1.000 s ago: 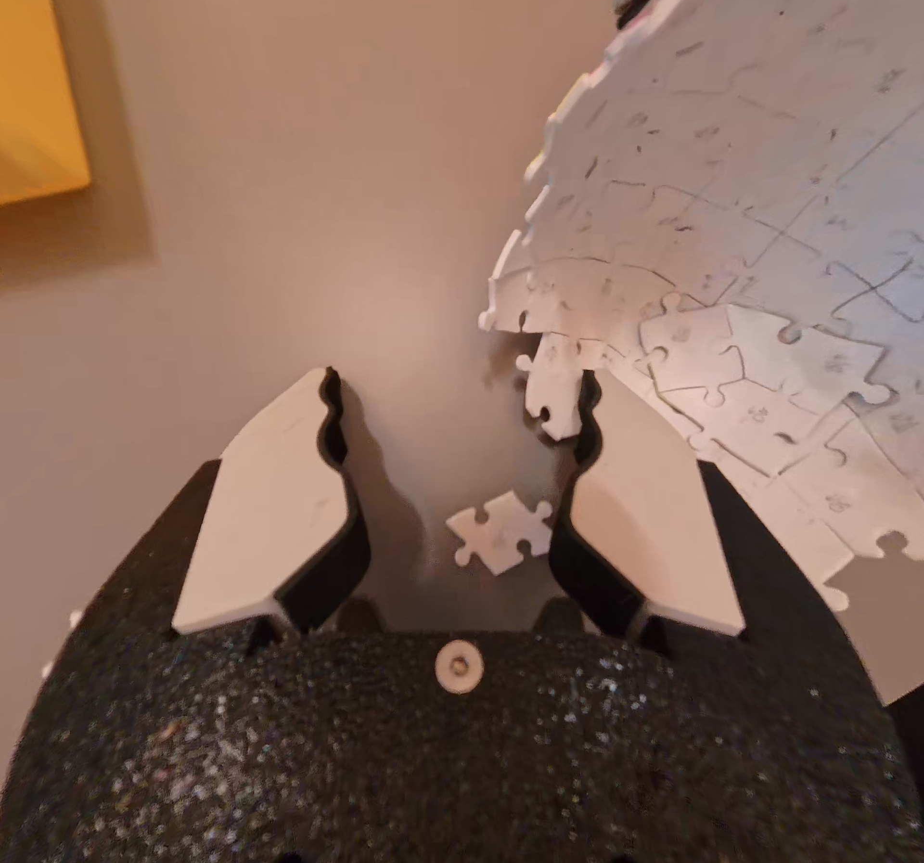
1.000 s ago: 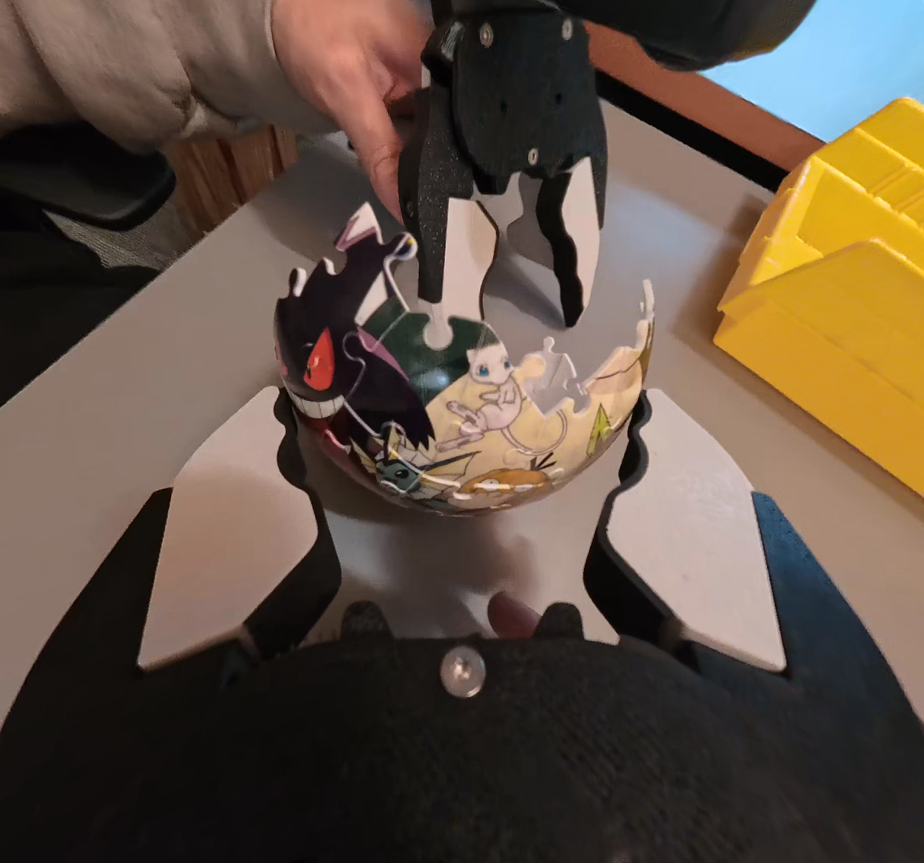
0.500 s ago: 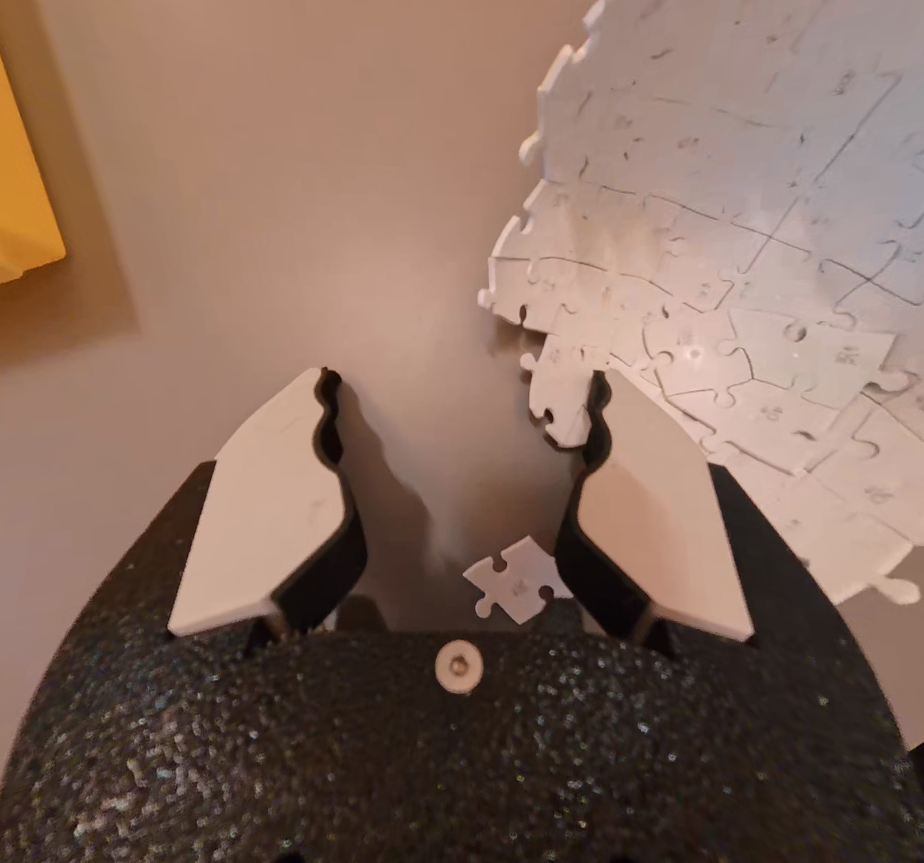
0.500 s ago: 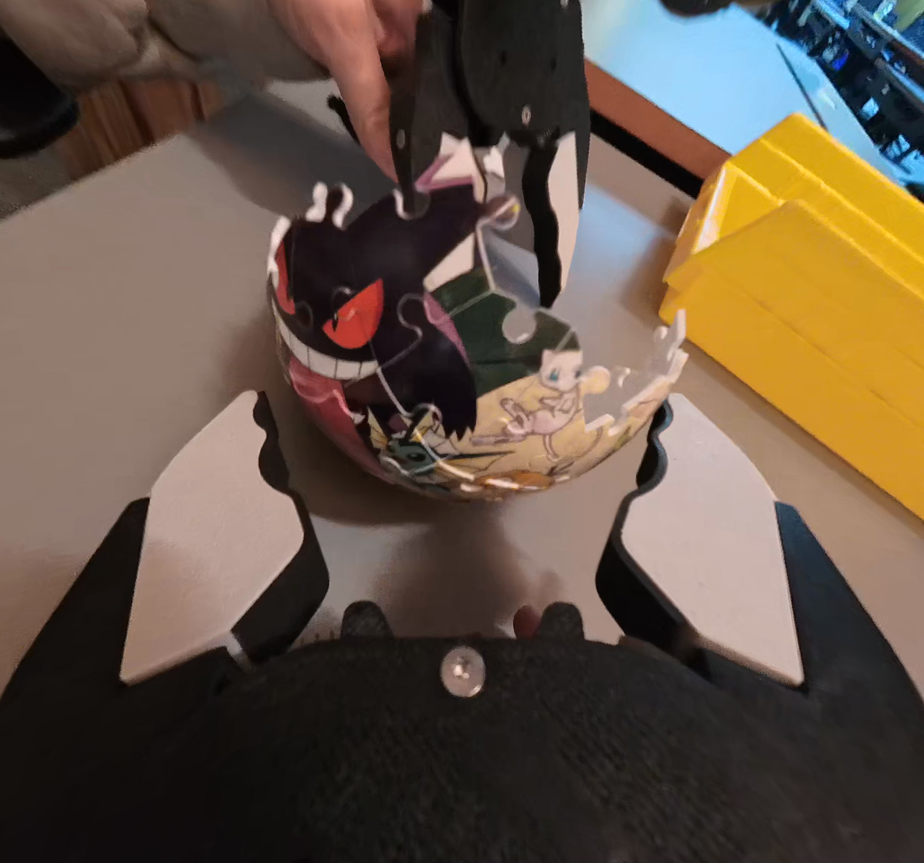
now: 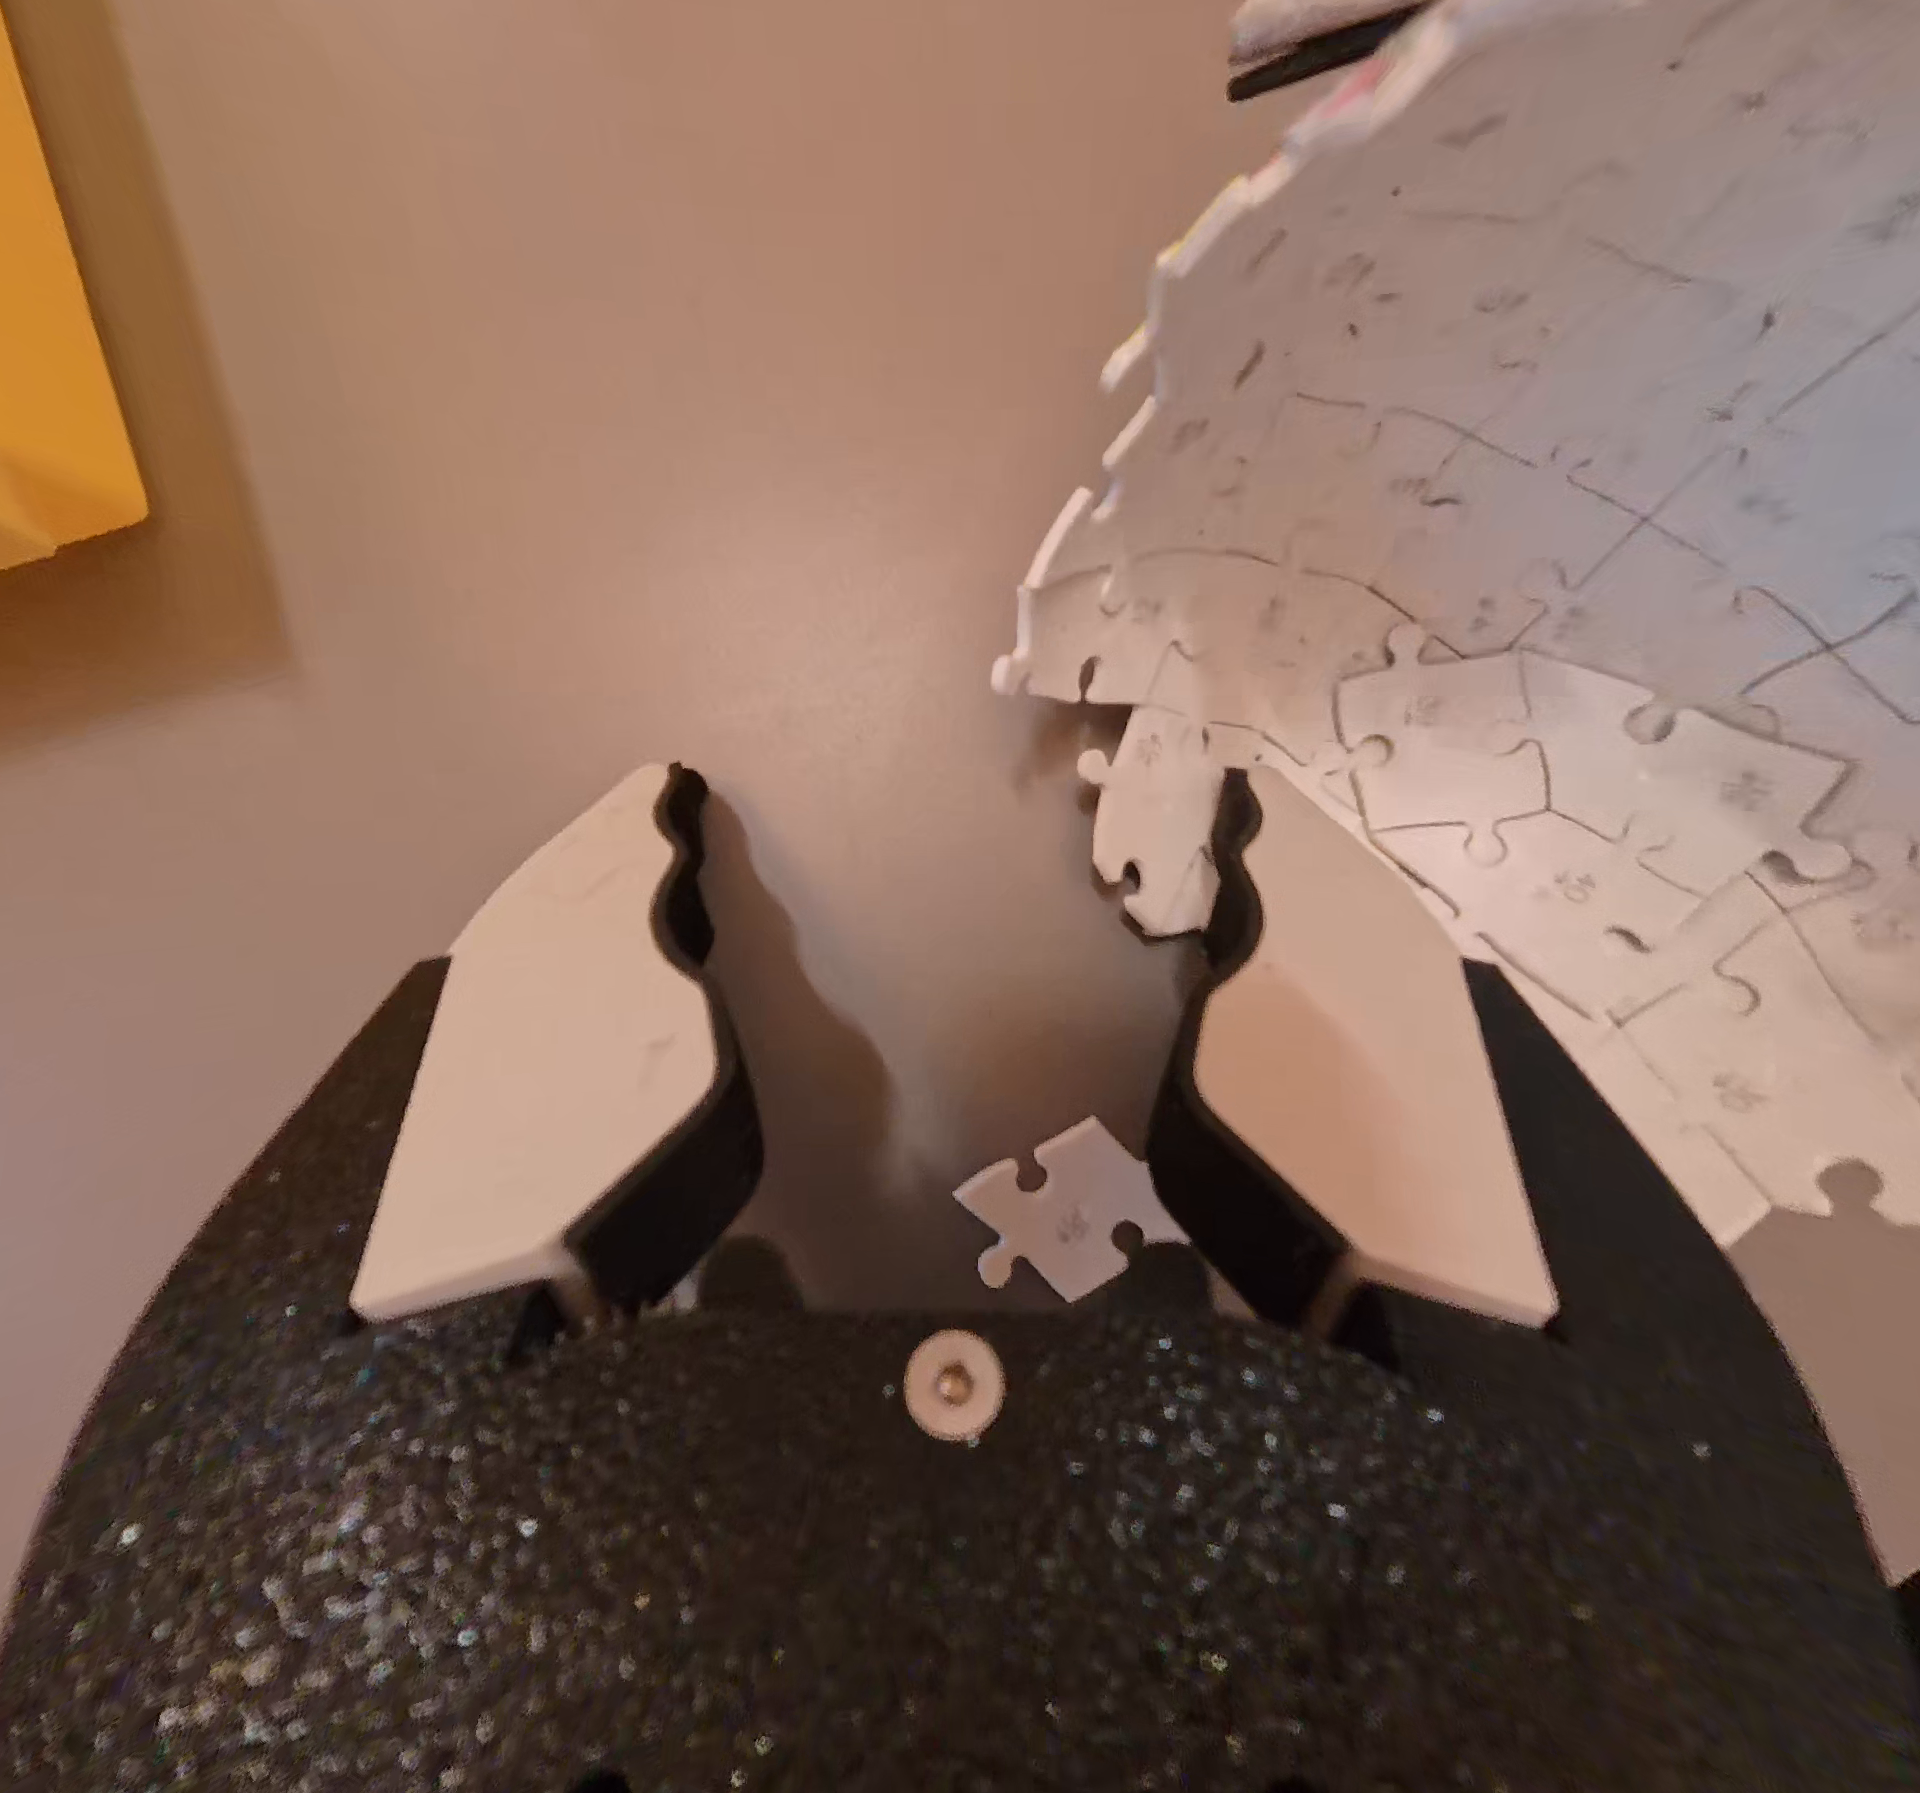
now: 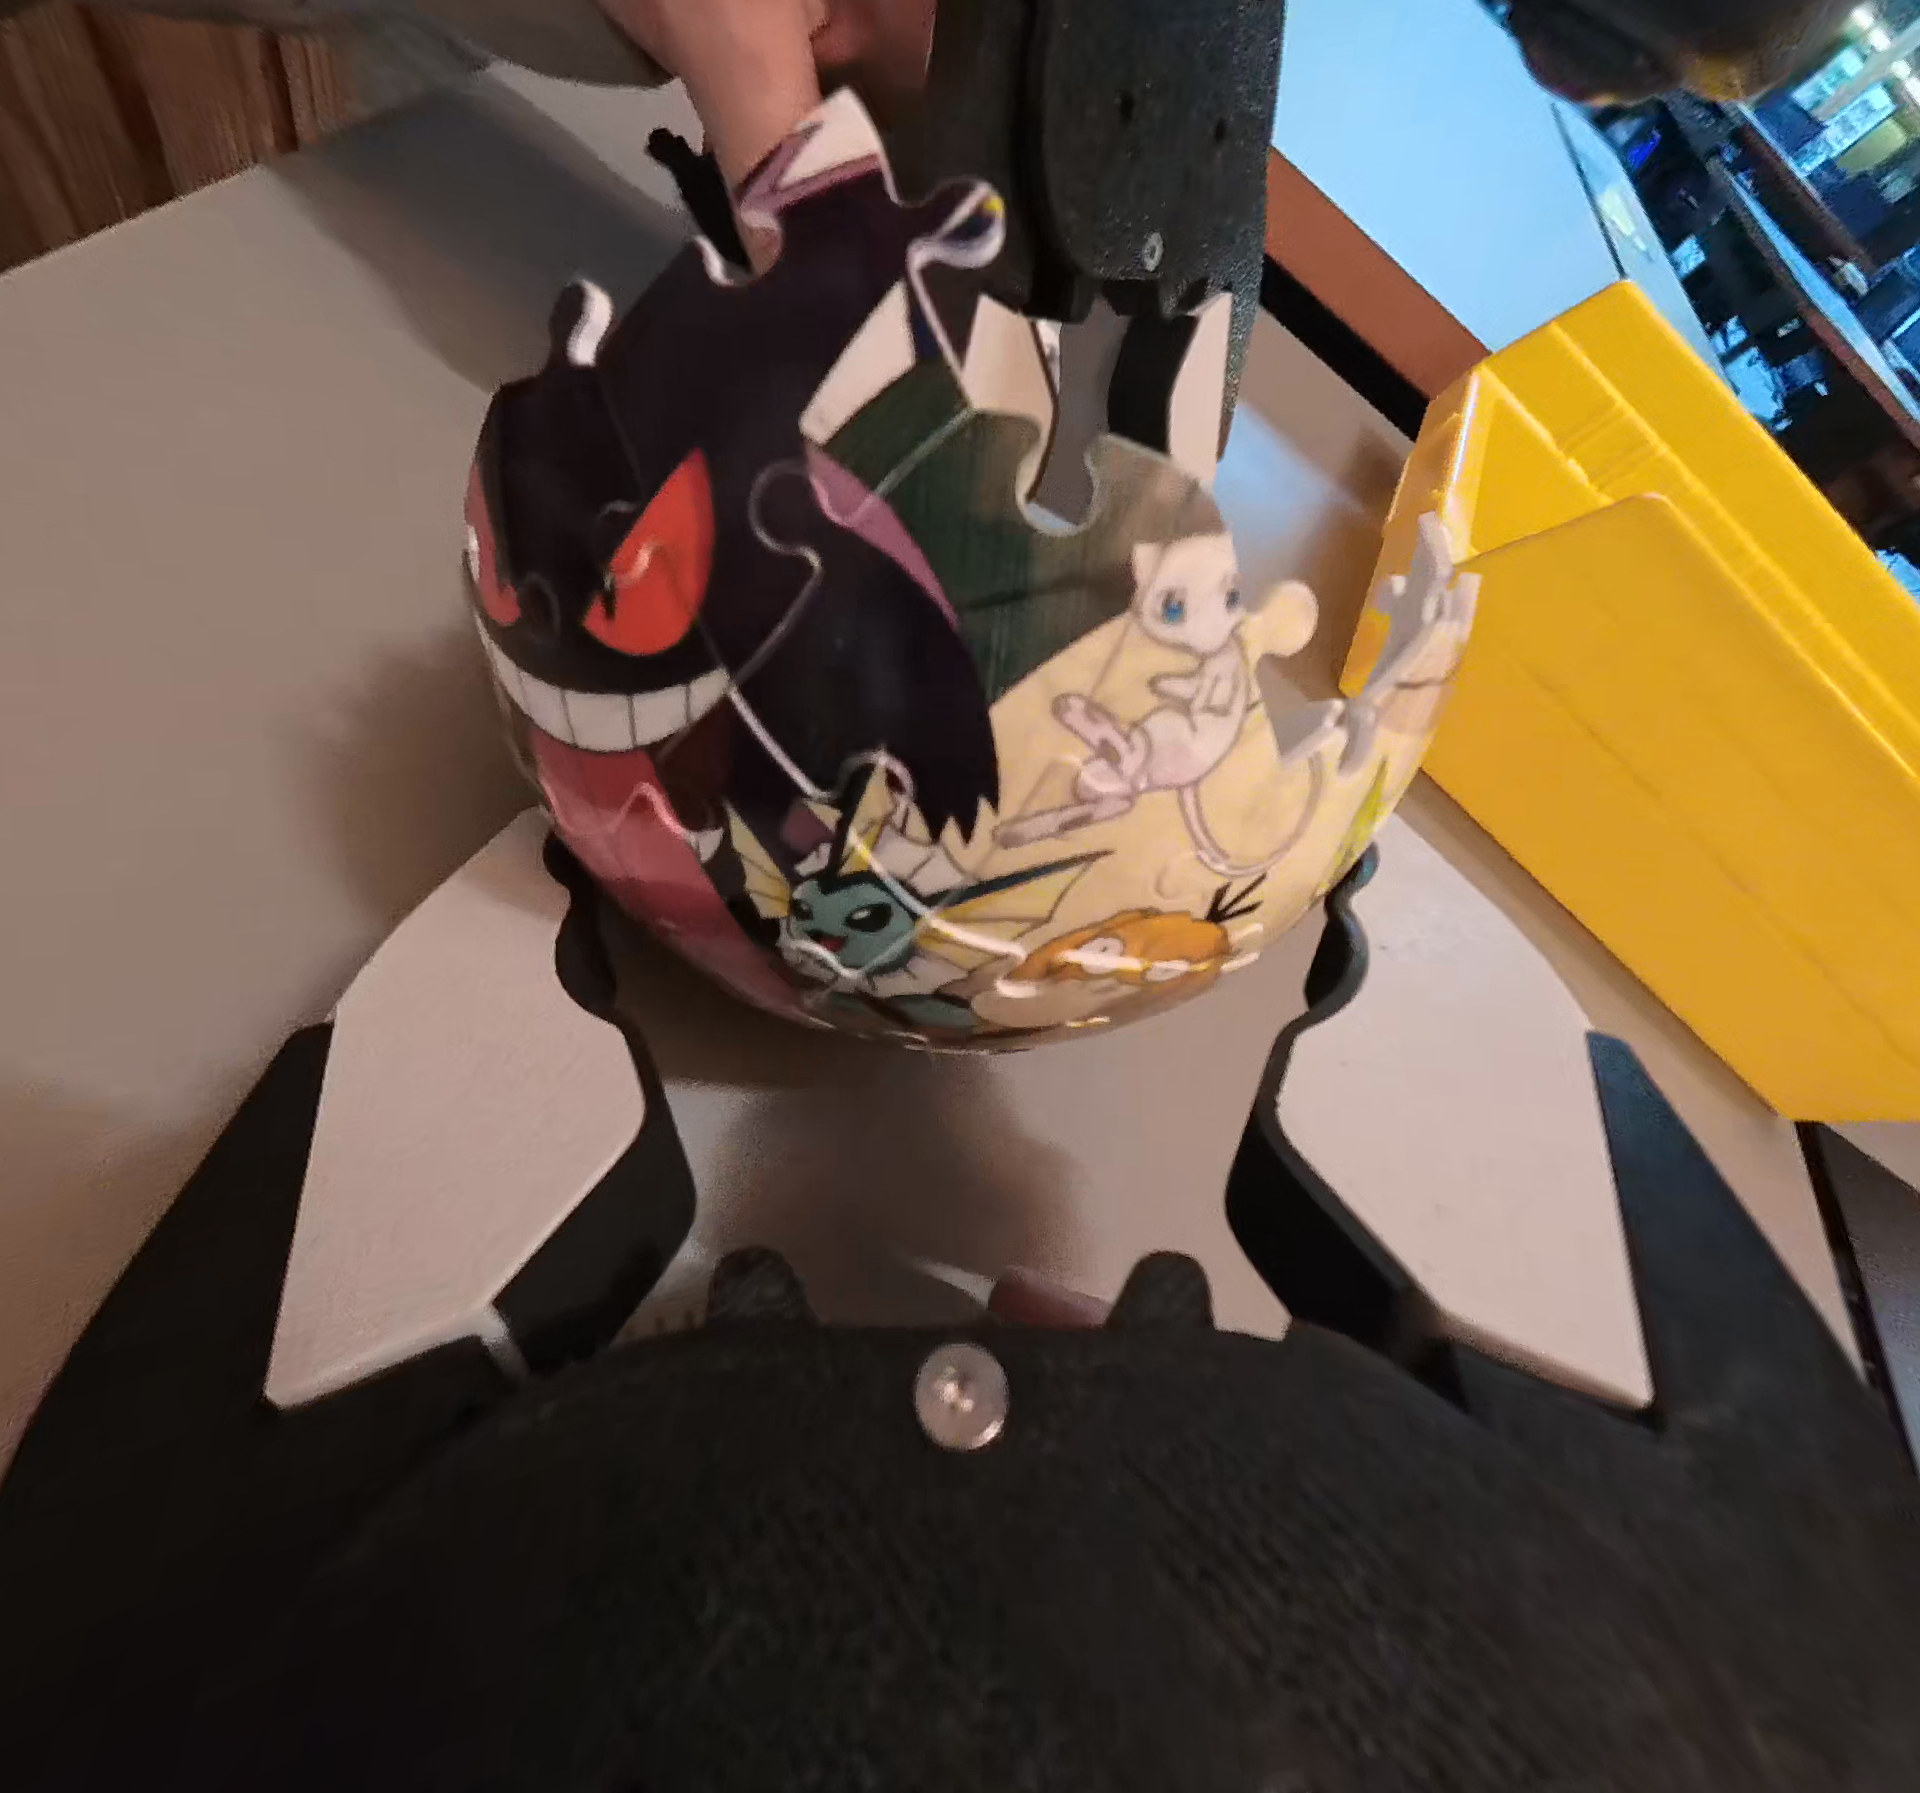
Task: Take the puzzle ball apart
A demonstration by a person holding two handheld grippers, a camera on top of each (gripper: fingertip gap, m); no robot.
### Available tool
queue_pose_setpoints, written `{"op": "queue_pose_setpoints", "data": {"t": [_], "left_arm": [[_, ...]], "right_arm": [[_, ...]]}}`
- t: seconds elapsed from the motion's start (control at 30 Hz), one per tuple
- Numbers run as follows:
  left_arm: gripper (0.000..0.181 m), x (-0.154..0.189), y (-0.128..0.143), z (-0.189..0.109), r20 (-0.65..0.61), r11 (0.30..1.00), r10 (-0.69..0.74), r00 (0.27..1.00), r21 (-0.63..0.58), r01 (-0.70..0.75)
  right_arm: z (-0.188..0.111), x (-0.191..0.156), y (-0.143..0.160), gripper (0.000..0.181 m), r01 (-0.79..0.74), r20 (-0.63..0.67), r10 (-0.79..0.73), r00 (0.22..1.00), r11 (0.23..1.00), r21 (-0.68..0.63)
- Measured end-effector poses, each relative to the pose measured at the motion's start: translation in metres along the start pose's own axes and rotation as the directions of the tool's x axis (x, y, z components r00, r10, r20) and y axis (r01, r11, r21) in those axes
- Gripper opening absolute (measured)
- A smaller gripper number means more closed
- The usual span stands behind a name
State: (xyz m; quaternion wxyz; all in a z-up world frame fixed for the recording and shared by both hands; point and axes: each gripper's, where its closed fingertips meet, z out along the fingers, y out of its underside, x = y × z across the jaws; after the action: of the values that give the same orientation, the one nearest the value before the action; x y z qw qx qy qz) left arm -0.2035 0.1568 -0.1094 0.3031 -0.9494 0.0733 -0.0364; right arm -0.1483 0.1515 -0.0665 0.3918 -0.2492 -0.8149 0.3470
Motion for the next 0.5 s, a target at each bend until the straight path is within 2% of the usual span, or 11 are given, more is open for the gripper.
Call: {"op": "queue_pose_setpoints", "data": {"t": [0.13,0.3,0.5], "left_arm": [[0.094,-0.001,0.001,-0.001,0.009,1.000,-0.005,1.000,-0.005,0.005],[0.093,-0.002,0.001,-0.002,0.002,1.000,-0.005,1.000,0.007,0.005],[0.089,-0.010,0.003,-0.010,0.027,0.999,-0.015,1.000,0.043,0.014]], "right_arm": [[0.001,0.002,0.001,0.131,-0.009,0.061,0.014,0.998,0.997,-0.081],[0.006,0.005,-0.004,0.131,-0.090,0.098,0.100,0.990,0.990,-0.105],[0.002,0.005,0.004,0.131,-0.146,0.106,0.159,0.982,0.982,-0.120]]}}
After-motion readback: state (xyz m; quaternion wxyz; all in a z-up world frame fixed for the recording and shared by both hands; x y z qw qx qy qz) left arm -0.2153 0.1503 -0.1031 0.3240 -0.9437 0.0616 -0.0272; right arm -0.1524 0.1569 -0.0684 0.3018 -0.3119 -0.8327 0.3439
